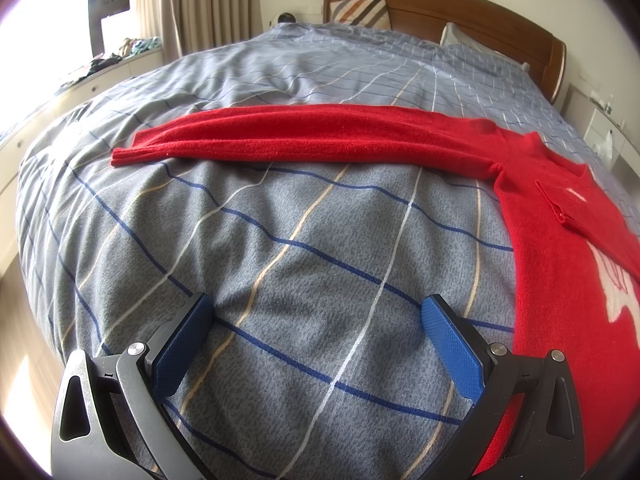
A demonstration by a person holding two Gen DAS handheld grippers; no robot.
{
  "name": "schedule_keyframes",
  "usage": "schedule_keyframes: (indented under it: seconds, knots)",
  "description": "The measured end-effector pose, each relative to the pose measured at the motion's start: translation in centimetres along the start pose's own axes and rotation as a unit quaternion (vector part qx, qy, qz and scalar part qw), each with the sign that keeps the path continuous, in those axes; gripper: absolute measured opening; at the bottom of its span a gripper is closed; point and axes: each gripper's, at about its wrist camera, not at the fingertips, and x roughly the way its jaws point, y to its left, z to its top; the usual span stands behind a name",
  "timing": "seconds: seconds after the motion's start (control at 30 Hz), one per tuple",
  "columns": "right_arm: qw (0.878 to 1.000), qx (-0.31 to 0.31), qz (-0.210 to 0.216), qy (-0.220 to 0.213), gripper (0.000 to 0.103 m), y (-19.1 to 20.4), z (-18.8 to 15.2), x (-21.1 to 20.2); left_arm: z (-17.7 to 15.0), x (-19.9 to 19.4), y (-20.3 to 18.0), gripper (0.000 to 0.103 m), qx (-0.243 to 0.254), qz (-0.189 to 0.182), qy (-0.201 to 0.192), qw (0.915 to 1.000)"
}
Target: Fold small clothes
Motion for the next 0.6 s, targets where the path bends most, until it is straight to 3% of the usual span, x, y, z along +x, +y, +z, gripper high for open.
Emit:
schedule_keyframes:
  seconds: [0.4,0.6]
  knots:
    - [1.000,-0.001,-0.001,-0.001,0.096,0.0,0.0,0.0,0.0,-0.1,0.1,0.103,-0.001,-0.003,0.005,1.0000]
    - [1.000,-0.001,-0.001,-0.001,0.096,0.0,0.0,0.0,1.6,-2.1,2.9,0.103,-0.040,-0.060,0.028,0.9970]
